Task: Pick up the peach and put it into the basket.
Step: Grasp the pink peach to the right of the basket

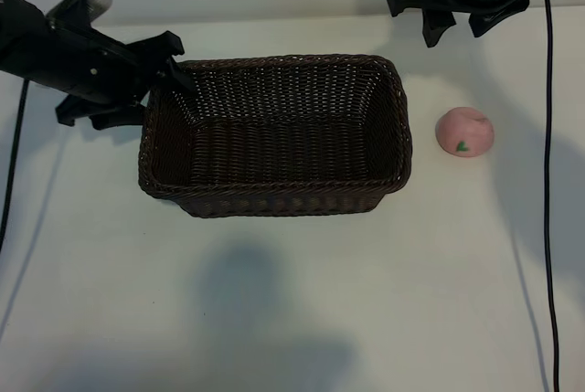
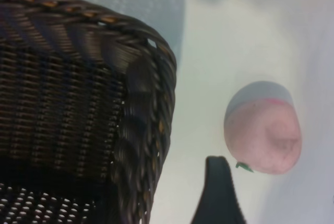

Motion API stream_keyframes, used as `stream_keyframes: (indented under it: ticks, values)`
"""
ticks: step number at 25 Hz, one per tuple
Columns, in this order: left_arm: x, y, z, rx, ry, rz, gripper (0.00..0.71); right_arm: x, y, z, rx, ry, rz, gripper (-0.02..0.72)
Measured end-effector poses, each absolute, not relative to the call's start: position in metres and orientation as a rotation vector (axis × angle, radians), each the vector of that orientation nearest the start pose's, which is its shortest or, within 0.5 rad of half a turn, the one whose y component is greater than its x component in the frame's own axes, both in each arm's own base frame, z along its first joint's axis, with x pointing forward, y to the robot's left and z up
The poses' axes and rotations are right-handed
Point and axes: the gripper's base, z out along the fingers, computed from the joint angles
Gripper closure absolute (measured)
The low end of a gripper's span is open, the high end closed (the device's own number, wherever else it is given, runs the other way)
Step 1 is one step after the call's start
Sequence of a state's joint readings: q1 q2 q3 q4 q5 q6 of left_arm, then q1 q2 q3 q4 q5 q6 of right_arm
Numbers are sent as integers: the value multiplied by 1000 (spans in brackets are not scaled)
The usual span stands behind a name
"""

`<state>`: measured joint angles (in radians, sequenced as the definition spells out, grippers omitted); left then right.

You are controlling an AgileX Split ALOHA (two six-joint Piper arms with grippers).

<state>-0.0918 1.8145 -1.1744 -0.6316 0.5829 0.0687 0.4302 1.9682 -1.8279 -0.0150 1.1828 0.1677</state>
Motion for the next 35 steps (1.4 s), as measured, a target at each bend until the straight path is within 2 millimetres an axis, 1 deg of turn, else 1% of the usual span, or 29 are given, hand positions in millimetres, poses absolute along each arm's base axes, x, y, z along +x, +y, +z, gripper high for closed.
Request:
stream_keyframes:
  ticks: [4, 9, 12, 16, 19, 21, 30, 35]
  values:
    - [361, -62, 213, -323, 2666, -586, 82, 388, 177, 291, -375, 2793, 118, 196]
    - [363, -59, 244, -233, 2679, -508, 92, 388, 176, 291, -375, 2794, 118, 196]
    - [366, -55, 259, -185, 2704, -427, 101, 388, 176, 291, -375, 2794, 118, 196]
    - [364, -46, 269, -135, 2777, -268, 111, 387, 176, 291, -375, 2797, 117, 196]
    - [362, -40, 272, -99, 2819, -165, 111, 387, 176, 291, -375, 2797, 117, 196]
    - [361, -39, 272, -99, 2833, -147, 111, 387, 176, 291, -375, 2798, 117, 196]
    - [359, -39, 272, -101, 2850, -151, 111, 387, 176, 291, -357, 2799, 120, 196]
    - [359, -44, 273, -128, 2847, -236, 111, 387, 176, 291, -352, 2810, 117, 196]
